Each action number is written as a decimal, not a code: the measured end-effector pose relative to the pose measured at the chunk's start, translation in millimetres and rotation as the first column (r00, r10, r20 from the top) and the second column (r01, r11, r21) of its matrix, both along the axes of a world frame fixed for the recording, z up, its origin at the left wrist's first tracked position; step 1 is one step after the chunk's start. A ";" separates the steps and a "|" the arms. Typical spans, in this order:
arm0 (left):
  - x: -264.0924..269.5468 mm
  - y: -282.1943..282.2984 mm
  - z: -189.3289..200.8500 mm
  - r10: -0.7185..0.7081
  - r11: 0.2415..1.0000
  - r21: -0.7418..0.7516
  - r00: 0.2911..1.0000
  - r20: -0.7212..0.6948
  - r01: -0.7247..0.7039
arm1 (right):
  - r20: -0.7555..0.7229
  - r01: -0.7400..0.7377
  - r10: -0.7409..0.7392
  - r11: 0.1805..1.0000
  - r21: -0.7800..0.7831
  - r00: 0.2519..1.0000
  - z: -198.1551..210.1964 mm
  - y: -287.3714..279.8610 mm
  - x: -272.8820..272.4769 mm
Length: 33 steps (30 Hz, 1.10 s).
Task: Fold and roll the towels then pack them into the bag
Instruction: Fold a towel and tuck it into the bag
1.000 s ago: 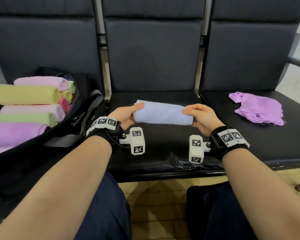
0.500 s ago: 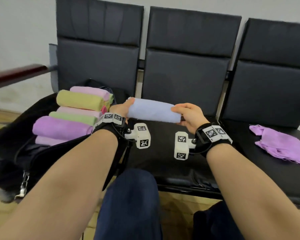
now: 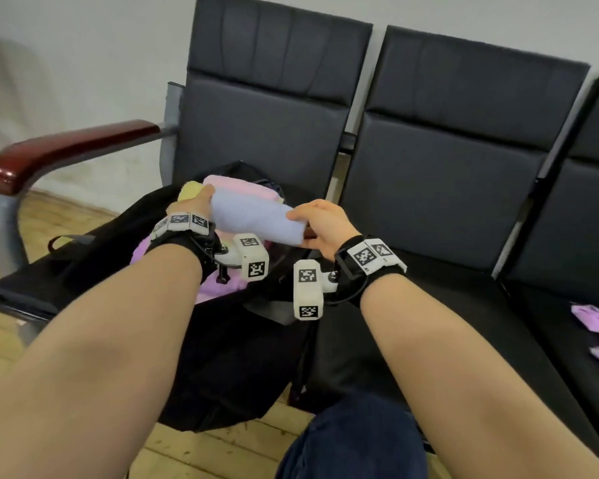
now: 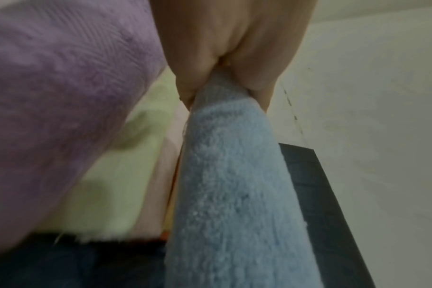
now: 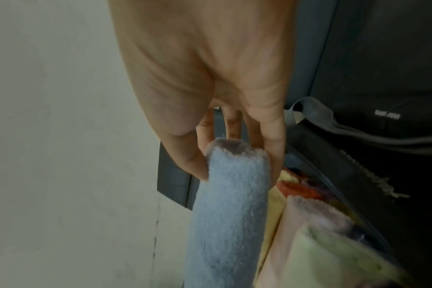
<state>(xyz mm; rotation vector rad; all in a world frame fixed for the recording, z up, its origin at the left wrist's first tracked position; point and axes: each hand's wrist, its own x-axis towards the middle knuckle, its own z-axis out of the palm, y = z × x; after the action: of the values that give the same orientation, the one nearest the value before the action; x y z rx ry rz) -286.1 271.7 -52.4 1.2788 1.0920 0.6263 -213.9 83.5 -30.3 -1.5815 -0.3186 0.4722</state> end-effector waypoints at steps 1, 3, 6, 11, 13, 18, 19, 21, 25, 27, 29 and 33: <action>0.4 9.1 -3.2 -0.032 0.999 -0.021 0.999 0.022 0.033 | 0.001 -0.020 0.020 1.000 -0.010 1.000 -2.3 10.8 -0.2; -8.7 22.1 -8.8 -0.007 1.000 -0.023 1.000 0.004 0.007 | -0.009 -0.051 0.051 0.998 -0.031 0.999 -8.2 33.2 -0.2; -15.5 38.3 -19.9 -0.006 0.999 -0.033 0.998 0.062 0.008 | -0.036 -0.074 0.072 0.996 -0.048 0.997 -16.6 56.5 0.8; -10.3 55.5 -24.5 0.190 0.975 -0.141 0.973 0.133 -0.171 | -0.029 -0.068 0.065 0.993 -0.097 0.997 -36.1 78.7 5.7; -2.3 61.2 -29.4 0.129 0.991 -0.071 0.971 0.201 -0.117 | -0.002 -0.034 0.034 0.994 -0.106 0.999 -43.2 82.8 8.5; 14.4 69.4 -44.6 0.090 0.987 0.111 0.969 0.230 -0.119 | 0.071 0.019 -0.012 0.995 -0.100 0.997 -51.6 87.2 18.4; 17.1 70.3 -46.5 0.081 0.985 0.132 0.972 0.220 -0.112 | 0.081 0.019 -0.010 0.994 -0.111 0.997 -53.9 88.3 18.8; 20.2 71.3 -51.9 0.078 0.981 0.158 0.978 0.195 -0.110 | 0.088 0.015 -0.004 0.991 -0.129 0.996 -60.1 90.6 19.2; 24.9 76.4 -55.7 0.049 0.969 0.238 0.994 0.097 -0.071 | 0.108 0.000 0.015 0.991 -0.135 0.994 -66.1 94.1 22.6; 27.3 81.4 -57.4 0.011 0.963 0.269 1.000 0.007 -0.012 | 0.139 -0.007 0.028 0.989 -0.149 0.990 -66.9 93.6 24.5; 25.7 83.8 -59.1 0.024 0.947 0.319 0.988 -0.155 0.027 | 0.162 -0.012 0.044 0.982 -0.190 0.986 -67.5 92.9 25.0; 20.7 79.2 -51.7 0.119 0.939 0.345 0.951 -0.286 -0.014 | 0.220 -0.022 0.084 0.963 -0.269 0.972 -58.1 88.8 23.2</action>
<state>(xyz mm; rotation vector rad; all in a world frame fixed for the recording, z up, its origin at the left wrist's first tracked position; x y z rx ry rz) -265.4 350.9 -104.1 1.6833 1.3232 0.7068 -190.7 172.3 -88.4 -1.8993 -0.4912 0.3843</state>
